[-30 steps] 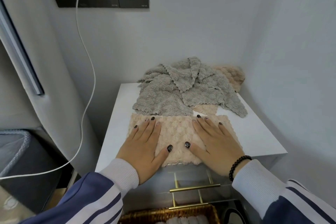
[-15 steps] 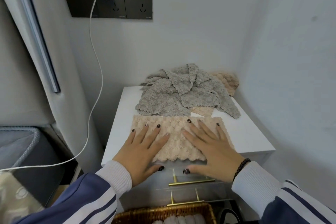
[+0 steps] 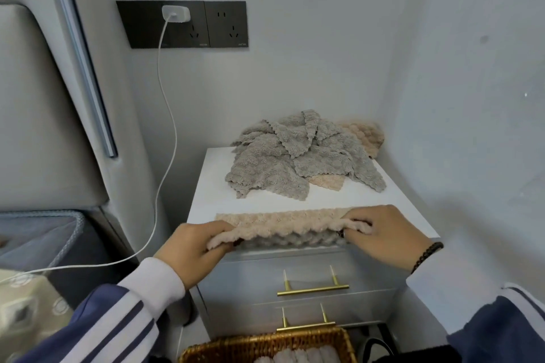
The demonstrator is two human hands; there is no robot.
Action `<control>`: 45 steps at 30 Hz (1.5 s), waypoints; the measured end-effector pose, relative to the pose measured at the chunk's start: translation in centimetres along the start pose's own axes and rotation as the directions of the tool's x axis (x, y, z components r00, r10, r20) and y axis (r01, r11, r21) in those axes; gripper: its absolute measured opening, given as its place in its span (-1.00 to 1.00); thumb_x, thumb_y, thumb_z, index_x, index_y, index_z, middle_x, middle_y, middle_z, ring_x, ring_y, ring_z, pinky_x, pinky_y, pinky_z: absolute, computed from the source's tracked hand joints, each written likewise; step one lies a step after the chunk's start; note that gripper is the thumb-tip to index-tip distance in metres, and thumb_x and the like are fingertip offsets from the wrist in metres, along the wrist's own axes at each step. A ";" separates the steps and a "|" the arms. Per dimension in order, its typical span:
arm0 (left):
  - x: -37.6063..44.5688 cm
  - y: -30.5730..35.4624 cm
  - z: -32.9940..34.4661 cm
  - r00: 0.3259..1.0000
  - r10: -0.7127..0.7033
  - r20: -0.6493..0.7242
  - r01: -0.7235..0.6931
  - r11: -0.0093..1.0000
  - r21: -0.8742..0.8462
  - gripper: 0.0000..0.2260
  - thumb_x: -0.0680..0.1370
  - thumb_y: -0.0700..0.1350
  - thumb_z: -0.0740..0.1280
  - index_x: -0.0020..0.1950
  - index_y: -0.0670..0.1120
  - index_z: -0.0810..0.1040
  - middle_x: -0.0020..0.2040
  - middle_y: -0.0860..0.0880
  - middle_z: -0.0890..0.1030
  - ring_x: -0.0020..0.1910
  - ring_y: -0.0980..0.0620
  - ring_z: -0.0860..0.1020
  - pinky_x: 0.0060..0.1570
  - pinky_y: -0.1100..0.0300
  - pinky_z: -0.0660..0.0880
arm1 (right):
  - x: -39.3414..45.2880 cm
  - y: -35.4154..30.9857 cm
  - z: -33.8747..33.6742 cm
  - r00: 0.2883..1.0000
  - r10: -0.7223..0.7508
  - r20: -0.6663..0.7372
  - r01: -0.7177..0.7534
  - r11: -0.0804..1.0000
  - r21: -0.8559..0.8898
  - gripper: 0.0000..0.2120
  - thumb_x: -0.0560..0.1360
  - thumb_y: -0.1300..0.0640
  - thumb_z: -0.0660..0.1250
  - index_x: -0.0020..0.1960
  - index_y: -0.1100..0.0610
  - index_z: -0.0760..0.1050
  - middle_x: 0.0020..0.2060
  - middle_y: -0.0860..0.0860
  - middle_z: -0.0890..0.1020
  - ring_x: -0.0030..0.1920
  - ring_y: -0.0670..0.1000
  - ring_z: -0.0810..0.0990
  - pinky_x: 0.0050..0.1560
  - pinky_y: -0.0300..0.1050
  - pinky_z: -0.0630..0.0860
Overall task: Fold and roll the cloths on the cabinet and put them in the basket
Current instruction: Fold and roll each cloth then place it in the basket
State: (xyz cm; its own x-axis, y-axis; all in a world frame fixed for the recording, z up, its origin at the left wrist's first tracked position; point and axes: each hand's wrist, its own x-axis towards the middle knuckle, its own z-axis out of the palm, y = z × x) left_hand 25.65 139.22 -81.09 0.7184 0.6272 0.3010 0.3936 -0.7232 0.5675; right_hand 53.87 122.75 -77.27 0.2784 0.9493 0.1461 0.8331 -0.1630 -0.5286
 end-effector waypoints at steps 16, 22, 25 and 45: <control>4.2 2.6 -2.1 0.895 -0.371 -0.248 0.277 0.898 -0.343 -0.91 0.51 0.08 0.32 -0.09 0.11 0.58 -0.22 0.16 0.63 -0.21 0.18 0.56 -0.21 0.30 0.43 | 4.0 0.1 -0.9 0.895 0.368 -0.252 -0.219 0.856 0.469 -0.65 0.45 -0.09 0.41 -0.27 0.18 0.48 -0.37 -0.03 0.57 -0.37 -0.03 0.52 -0.32 -0.17 0.43; 6.7 -0.6 -0.1 0.806 -0.589 -0.057 0.584 0.808 -0.078 -0.72 0.51 0.11 0.35 0.07 -0.06 0.50 -0.23 -0.04 0.61 -0.35 0.06 0.52 -0.44 0.22 0.38 | 6.8 2.4 2.4 0.897 0.391 -0.205 -0.372 0.919 0.129 -0.51 0.51 -0.12 0.32 -0.37 0.11 0.16 -0.44 0.00 0.26 -0.42 -0.03 0.24 -0.41 -0.14 0.10; 7.2 -0.5 0.4 0.840 -0.524 -0.140 0.540 0.831 0.134 -0.71 0.58 0.06 0.25 0.24 -0.05 0.42 0.01 -0.03 0.58 -0.11 -0.01 0.56 -0.19 0.12 0.53 | 7.7 2.9 2.3 0.880 0.440 -0.181 -0.419 0.897 0.142 -0.52 0.53 -0.16 0.26 -0.35 0.12 0.19 -0.42 0.04 0.32 -0.40 0.01 0.30 -0.39 -0.12 0.15; 6.1 -0.2 4.9 0.935 0.007 0.355 -0.182 0.868 0.462 -0.24 0.33 0.48 -0.46 0.48 0.21 -0.21 0.56 0.08 -0.07 0.53 0.08 -0.15 0.45 0.15 -0.25 | 4.3 0.9 -2.6 0.952 0.287 0.106 -0.305 0.921 0.243 -0.78 0.54 0.26 0.23 -0.03 0.02 0.61 -0.35 0.01 0.54 -0.43 0.01 0.53 -0.41 -0.19 0.54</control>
State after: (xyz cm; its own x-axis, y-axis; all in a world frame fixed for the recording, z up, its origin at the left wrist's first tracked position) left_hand 32.76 141.79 -83.17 0.8779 0.4786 0.0134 0.4760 -0.8754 0.0838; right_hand 57.06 125.95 -74.99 0.4532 0.8856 -0.1015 0.5665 -0.3740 -0.7343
